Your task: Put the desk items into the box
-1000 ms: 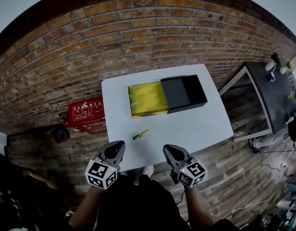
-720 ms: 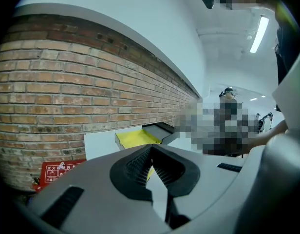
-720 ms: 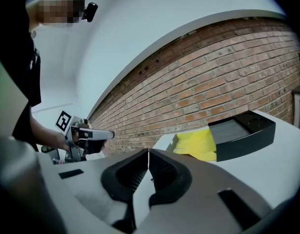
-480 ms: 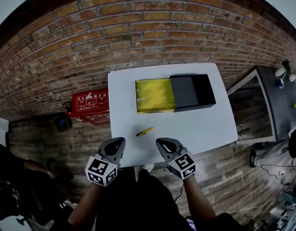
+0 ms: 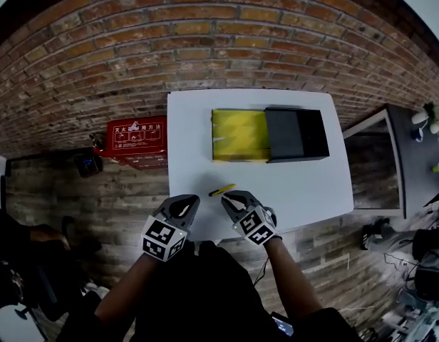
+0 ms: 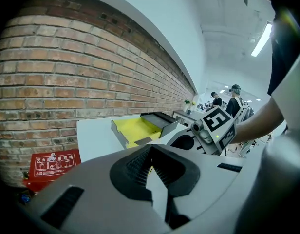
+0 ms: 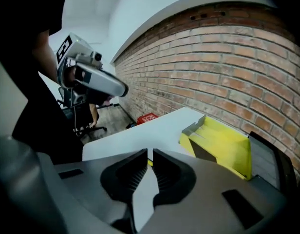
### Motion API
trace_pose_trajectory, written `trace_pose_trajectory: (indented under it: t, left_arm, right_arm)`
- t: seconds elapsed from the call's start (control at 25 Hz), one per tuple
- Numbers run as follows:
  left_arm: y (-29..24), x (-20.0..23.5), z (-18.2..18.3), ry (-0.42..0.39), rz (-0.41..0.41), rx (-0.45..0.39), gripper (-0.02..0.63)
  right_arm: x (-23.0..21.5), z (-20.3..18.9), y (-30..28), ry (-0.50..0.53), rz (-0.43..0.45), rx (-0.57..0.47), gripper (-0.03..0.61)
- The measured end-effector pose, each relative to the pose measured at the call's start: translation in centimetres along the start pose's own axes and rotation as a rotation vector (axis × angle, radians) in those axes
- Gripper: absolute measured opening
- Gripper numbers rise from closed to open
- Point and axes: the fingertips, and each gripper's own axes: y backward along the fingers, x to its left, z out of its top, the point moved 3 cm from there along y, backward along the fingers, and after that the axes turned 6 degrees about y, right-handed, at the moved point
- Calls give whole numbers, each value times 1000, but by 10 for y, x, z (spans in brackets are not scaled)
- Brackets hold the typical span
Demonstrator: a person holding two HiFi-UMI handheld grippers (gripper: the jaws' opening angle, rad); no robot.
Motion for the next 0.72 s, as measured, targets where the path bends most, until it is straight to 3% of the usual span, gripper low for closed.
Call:
trace_pose_trajectory:
  t: [0.28,0.72]
  left_arm:
    - [-10,10,-9,1,-20,26,14]
    - [-25,36,-20,45,0,77,14]
  right_arm:
    - [4,-7,-33,72,77,90,29]
    - [2,-21,-58,184,166,193,118]
